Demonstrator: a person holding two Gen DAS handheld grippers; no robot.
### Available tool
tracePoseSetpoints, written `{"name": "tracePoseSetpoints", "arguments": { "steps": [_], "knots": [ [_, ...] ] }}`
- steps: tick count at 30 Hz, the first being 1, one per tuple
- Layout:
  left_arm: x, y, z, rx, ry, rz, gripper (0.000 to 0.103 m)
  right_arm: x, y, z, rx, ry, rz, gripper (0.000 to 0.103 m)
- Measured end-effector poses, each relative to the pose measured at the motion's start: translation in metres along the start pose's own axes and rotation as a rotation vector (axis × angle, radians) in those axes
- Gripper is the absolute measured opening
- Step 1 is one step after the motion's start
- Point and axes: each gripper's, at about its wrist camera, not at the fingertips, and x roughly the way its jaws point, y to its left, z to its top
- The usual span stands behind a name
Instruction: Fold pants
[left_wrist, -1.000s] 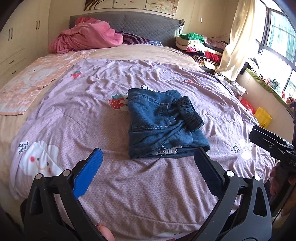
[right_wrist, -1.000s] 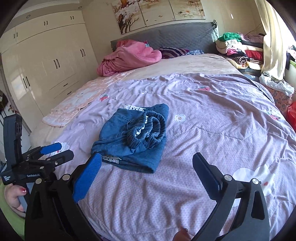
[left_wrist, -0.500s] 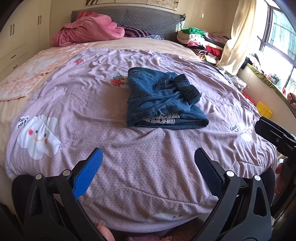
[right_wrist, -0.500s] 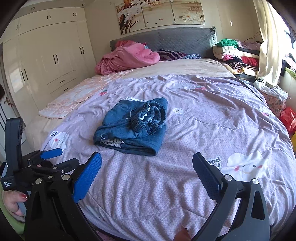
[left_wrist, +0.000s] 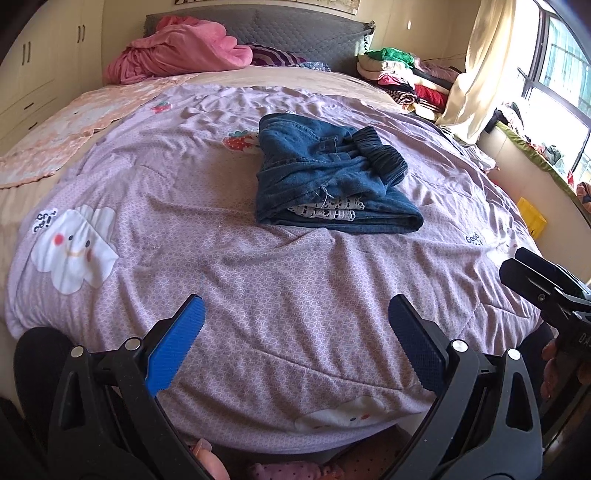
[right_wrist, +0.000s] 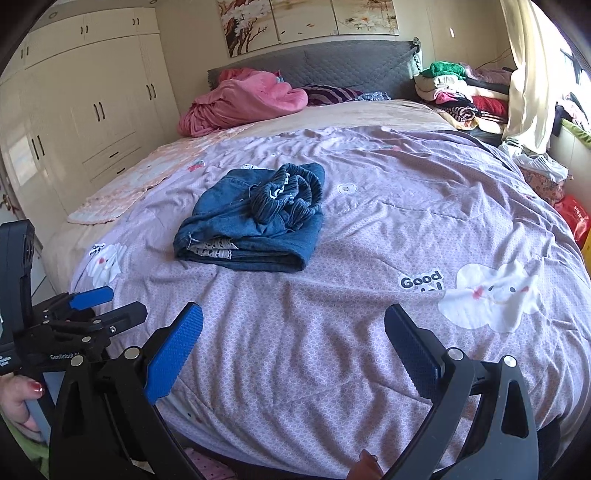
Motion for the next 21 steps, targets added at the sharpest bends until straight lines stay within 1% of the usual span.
{"name": "tracePoseSetpoints", "arguments": {
  "steps": [21],
  "knots": [
    [-0.0058,-0.0009,0.0012,0.006,-0.013,0.012,0.093,0.0012,-0.0022,-0.0009,0.010,0.012,-0.017,0.098]
  ]
}}
